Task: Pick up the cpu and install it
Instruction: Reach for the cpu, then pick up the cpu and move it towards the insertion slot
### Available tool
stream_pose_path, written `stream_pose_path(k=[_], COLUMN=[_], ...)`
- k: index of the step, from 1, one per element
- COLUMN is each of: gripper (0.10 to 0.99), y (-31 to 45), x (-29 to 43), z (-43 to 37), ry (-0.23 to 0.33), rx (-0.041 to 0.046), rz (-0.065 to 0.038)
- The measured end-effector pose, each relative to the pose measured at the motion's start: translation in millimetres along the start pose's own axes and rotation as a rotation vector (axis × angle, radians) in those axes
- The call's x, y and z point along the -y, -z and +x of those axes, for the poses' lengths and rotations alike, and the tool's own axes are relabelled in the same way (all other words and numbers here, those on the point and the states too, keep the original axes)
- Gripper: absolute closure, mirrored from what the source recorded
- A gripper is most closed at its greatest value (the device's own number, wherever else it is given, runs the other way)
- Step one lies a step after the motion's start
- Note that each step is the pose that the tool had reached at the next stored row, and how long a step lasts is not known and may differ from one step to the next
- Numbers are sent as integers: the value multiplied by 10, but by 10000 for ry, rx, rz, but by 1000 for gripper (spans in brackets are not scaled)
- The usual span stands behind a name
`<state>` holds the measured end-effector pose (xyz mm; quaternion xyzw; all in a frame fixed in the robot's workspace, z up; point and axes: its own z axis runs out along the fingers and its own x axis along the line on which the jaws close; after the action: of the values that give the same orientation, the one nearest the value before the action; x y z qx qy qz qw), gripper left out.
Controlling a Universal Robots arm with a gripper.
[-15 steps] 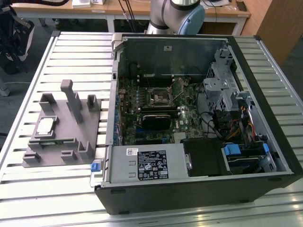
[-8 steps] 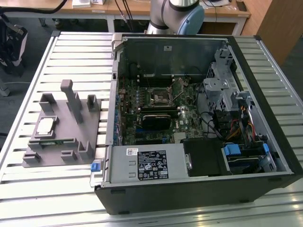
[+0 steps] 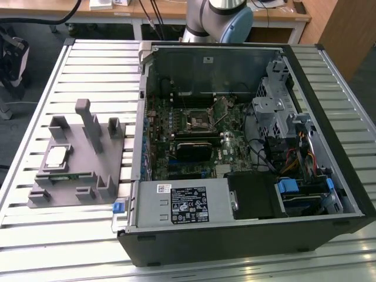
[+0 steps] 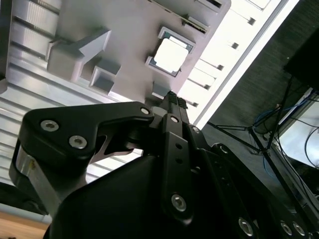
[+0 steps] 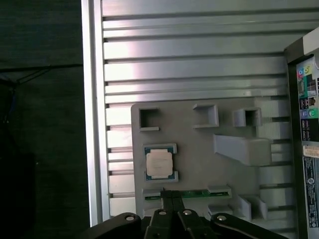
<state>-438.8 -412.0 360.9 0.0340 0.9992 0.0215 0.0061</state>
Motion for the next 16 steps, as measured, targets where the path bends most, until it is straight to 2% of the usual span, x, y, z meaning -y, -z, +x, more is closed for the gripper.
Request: stream_pose_path(k=[4,13,16], gripper=[980,980,980], y=[-47,-90,-106], x=[5,7,8], z=[43,49,48], ry=[9,8,5], rx=[-1,-42,-131], rz=[-1,0,7])
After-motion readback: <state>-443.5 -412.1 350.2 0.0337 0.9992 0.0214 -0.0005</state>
